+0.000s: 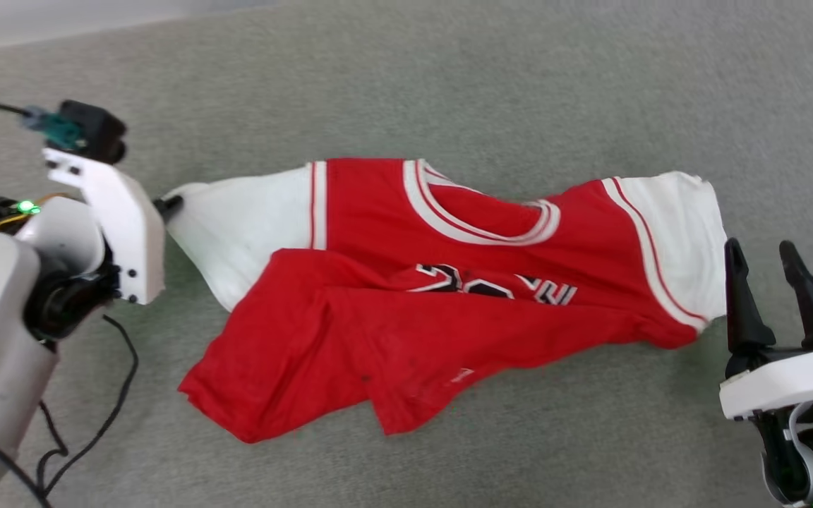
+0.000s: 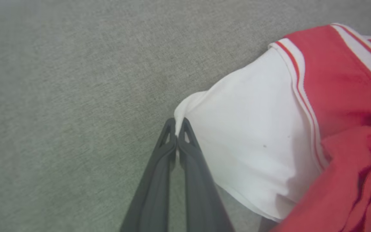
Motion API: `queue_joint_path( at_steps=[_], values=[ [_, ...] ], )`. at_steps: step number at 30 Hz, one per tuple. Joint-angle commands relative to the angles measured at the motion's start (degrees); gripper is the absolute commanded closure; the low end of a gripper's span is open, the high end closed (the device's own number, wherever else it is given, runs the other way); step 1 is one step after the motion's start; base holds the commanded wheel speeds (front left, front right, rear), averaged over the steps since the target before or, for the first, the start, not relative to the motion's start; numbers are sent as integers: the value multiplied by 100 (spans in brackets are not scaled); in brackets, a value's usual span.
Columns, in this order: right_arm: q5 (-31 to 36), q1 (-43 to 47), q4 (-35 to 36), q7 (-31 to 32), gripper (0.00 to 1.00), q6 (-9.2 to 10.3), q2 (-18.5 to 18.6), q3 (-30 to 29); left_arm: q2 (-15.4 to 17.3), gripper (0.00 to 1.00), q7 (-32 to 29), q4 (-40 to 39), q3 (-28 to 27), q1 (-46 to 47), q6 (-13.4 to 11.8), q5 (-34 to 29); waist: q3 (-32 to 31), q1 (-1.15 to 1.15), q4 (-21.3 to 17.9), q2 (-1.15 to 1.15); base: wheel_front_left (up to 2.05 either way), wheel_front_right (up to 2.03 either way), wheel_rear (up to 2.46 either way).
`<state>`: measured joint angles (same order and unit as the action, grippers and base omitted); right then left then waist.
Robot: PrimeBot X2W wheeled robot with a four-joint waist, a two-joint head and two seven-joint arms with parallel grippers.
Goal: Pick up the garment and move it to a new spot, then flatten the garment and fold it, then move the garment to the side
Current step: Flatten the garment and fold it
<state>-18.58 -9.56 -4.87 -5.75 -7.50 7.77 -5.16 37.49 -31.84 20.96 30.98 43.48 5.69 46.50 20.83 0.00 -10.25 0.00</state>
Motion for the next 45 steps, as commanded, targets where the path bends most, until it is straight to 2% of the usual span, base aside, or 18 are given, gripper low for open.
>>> queue_joint_path(
  at_steps=[1, 8, 14, 16, 19, 25, 28, 31, 39, 45],
  values=[
    [29, 51, 14, 37, 0, 2, 33, -8, 68, 100, 60, -14, -49, -74, -38, 2, -142, 0, 151, 0, 0, 0, 0],
    [60, 287, 72, 829, 0, 2, 189, -64, 428, 100, 905, -759, -414, -748, -309, -61, -450, 0, 609, 0, 0, 0, 0],
    [9, 435, 287, 1644, 0, 2, 320, -104, 656, 100, 1487, -1802, -726, -1479, -655, -43, -602, 0, 974, 0, 0, 0, 0],
    [-21, 434, 424, 2013, 0, 2, 464, -119, 687, 100, 1599, -2234, -763, -1716, -791, -75, -615, 0, 1085, 0, 0, 0, 0],
    [-75, 290, 638, 2789, 0, 2, 800, -151, 738, 100, 1672, -2886, -817, -2029, -976, -73, -591, 0, 1229, 0, 0, 0, 0],
    [-322, -419, 797, 4841, 0, 2, 1508, -241, 826, 100, 1622, -3868, -763, -2355, -1245, -214, -315, 0, 1440, 0, 0, 0, 0],
    [-336, -888, 719, 5684, 0, 2, 1805, -211, 816, 100, 1623, -4125, -713, -2376, -1300, -303, -111, 0, 1552, 0, 0, 0, 0],
    [-312, -1318, 549, 6268, 0, 2, 2014, -190, 783, 100, 1633, -4274, -667, -2307, -1307, -364, 102, 0, 1666, 0, 0, 0, 0],
    [16, -1861, -88, 6596, 0, 2, 2114, -28, 623, 100, 1705, -4276, -529, -2069, -1214, -447, 413, 0, 1950, 0, 0, 0, 0],
    [138, -1551, -651, 6413, 0, 1, 1993, 194, 514, 100, 1798, -4224, -442, -1998, -1151, -495, 490, 0, 2104, 0, 0, 0, 0]
  ],
)
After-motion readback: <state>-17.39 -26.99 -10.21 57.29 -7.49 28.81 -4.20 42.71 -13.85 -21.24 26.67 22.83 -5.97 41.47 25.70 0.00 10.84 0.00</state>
